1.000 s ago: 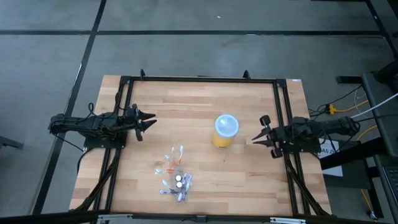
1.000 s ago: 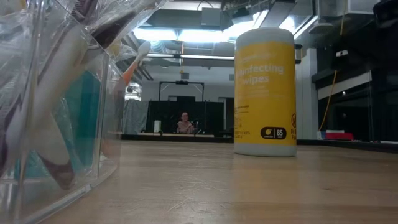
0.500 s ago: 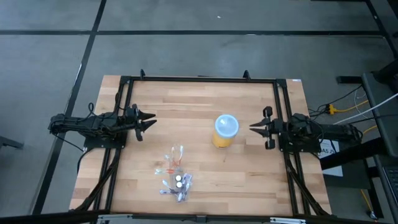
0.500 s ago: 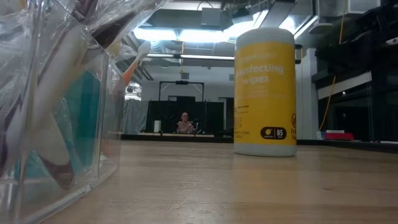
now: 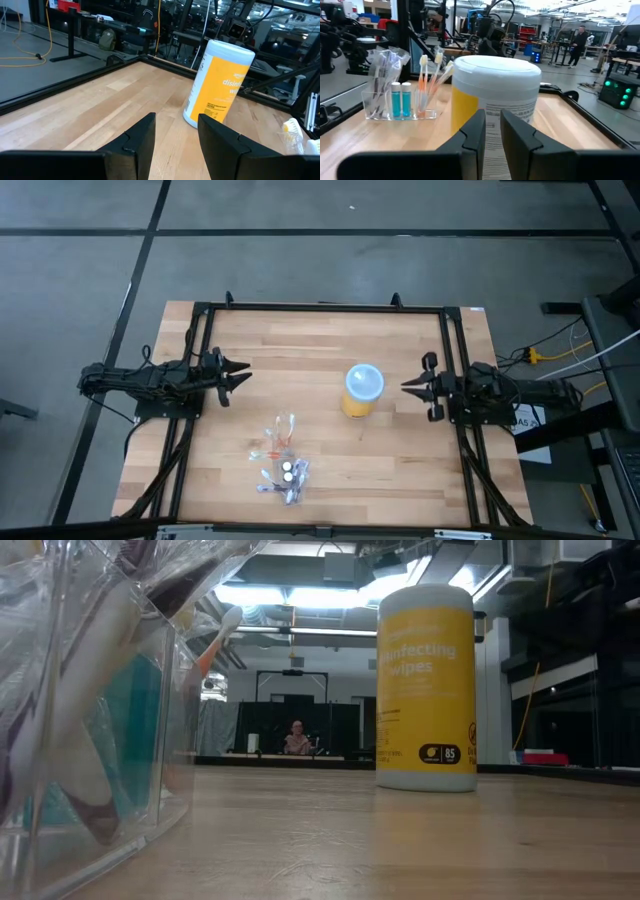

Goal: Pick & Place toothbrushing station
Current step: Return to Home Position

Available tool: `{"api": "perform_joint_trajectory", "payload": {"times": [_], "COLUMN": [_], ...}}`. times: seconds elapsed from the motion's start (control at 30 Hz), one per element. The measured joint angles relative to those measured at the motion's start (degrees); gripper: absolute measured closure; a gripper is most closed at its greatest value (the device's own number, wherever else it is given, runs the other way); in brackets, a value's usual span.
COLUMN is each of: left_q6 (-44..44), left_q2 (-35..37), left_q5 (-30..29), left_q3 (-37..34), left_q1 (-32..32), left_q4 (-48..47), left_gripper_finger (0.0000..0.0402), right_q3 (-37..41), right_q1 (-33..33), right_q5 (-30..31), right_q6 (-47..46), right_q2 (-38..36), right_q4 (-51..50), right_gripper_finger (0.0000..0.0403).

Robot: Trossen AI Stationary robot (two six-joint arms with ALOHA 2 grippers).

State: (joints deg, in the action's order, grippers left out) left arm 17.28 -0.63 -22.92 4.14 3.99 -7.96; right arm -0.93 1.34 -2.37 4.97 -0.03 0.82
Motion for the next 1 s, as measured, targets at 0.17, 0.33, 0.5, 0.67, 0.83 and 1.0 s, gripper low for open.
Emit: {"api": "perform_joint_trajectory", "payload": {"times": [0.17,0.33,0.5,0.67,0.83,1.0], "left_q6": [0.00,0.00,0.00,0.00,0.00,0.00], "left_q2": [-0.01,-0.01,0.00,0.00,0.00,0.00], "left_q5": [0.00,0.00,0.00,0.01,0.02,0.02], "left_q3": [0.00,0.00,0.00,0.00,0.00,0.00], "left_q1": [0.00,0.00,0.00,0.00,0.01,0.01], "left_q4": [0.00,0.02,0.00,0.01,0.00,0.00], "left_gripper_finger": [0.0258,0.0258,0.0258,0.0258,0.0258,0.0258], "right_q3": [0.00,0.00,0.00,0.00,0.00,0.00], "right_q1": [-2.17,-4.33,-4.52,-4.52,-4.52,-4.52], "right_q5": [-0.01,0.00,0.00,0.00,0.00,0.00], "right_q6": [0.00,0.00,0.01,0.02,0.02,0.02], "right_q2": [0.00,0.00,0.00,0.00,0.00,0.00], "right_q4": [0.00,0.00,0.01,0.02,0.02,0.02], "right_gripper_finger": [0.0342,0.0342,0.0342,0.0342,0.0342,0.0342]}}
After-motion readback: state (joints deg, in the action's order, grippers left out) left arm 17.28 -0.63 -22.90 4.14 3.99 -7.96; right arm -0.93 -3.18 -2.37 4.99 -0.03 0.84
